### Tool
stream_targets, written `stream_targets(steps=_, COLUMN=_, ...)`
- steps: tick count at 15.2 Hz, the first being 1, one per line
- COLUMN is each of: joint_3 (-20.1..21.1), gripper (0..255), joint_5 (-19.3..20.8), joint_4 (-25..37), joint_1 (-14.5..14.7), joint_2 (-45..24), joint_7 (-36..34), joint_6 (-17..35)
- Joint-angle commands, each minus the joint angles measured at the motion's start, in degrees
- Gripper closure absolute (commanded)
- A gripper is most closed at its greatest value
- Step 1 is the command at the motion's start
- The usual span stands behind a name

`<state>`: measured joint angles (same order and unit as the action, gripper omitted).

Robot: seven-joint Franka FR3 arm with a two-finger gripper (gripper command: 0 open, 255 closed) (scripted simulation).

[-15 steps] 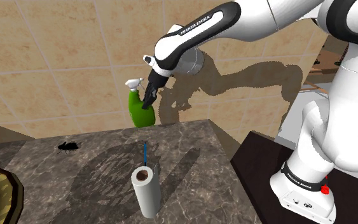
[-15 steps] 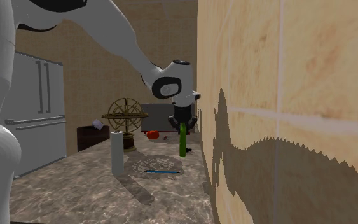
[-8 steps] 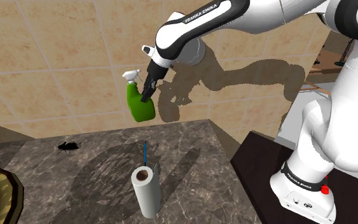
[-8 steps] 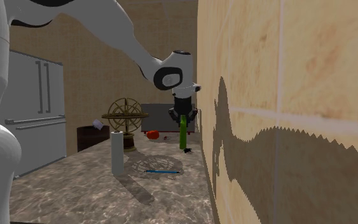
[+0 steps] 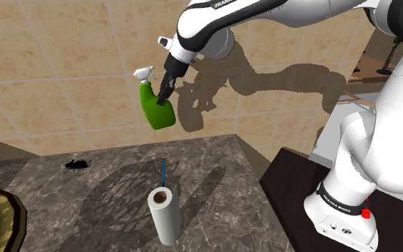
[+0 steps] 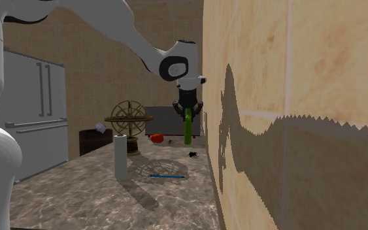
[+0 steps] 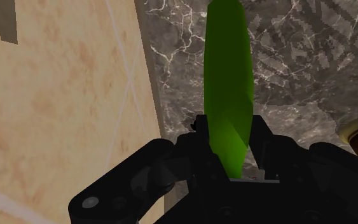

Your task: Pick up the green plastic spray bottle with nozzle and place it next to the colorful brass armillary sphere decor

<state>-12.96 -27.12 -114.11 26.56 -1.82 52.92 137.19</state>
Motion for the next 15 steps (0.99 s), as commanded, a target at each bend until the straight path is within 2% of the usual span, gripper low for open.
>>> stream_targets(steps=1, joint_3=-0.07, gripper=255, joint_5=0.72, joint_4=0.95, joint_1=-0.03, joint_2=0.39, joint_7=-0.81, joint_6=-1.23)
stream_targets(steps=15, joint_3=-0.41, gripper=255, joint_5=4.63, joint_4=9.2, joint_1=-0.32, joint_2=2.25, joint_7=-5.8, joint_6=-10.57)
